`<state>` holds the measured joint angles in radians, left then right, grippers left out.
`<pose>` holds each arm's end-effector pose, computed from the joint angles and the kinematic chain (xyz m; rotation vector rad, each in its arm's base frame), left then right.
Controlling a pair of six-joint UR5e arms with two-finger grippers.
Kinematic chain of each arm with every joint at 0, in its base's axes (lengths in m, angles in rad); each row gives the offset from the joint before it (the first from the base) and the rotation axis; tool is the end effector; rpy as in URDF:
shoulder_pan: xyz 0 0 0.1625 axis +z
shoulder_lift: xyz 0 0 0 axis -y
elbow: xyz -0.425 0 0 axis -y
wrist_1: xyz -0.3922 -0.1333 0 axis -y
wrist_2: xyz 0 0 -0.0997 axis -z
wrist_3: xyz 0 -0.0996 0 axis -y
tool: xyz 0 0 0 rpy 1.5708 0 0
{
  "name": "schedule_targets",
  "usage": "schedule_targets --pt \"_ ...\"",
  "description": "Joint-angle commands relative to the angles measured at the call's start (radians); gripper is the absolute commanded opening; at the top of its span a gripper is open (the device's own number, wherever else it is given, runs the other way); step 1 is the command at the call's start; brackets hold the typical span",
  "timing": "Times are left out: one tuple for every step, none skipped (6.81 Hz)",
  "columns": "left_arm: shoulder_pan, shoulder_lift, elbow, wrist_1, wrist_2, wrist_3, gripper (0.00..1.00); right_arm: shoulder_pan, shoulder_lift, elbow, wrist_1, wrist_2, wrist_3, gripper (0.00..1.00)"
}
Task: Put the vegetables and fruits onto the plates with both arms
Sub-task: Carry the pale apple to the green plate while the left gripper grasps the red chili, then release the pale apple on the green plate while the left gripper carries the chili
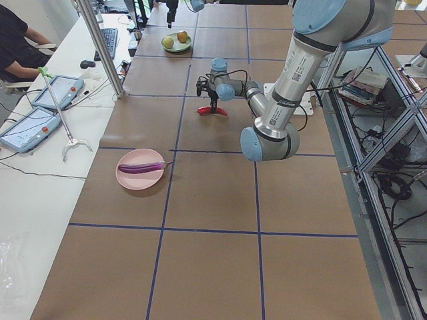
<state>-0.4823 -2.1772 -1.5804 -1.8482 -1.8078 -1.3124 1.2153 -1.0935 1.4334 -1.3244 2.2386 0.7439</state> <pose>0.5694 -0.4222 0.2681 0.1158 0.9088 -0.1022 -0.1735 -0.6730 0.4192 0.1423 -0.8471 0.1686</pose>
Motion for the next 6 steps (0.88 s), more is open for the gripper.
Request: schedule_targets --pt "-0.005 -0.003 -0.013 0.020 0.001 0.001 0.00 -0.020 -0.083 0.258 -0.150 0.047 0.006 1.00" --pt "-0.040 -0.003 -0.041 0.018 0.002 -0.001 0.00 -0.049 -0.083 0.322 -0.194 0.047 0.040 1.00" --pt "-0.109 0.005 -0.097 0.020 0.001 -0.002 0.00 -0.072 -0.116 0.426 -0.231 0.050 0.110 1.00" --pt "-0.184 0.029 -0.117 0.018 -0.001 -0.001 0.00 -0.092 -0.162 0.503 -0.249 0.050 0.115 1.00" --pt "-0.250 0.068 -0.113 0.017 -0.004 -0.001 0.00 -0.109 -0.202 0.543 -0.248 0.047 0.118 1.00" --pt "-0.354 0.107 -0.095 0.014 -0.010 0.008 0.00 -0.112 -0.222 0.558 -0.248 0.047 0.120 1.00"
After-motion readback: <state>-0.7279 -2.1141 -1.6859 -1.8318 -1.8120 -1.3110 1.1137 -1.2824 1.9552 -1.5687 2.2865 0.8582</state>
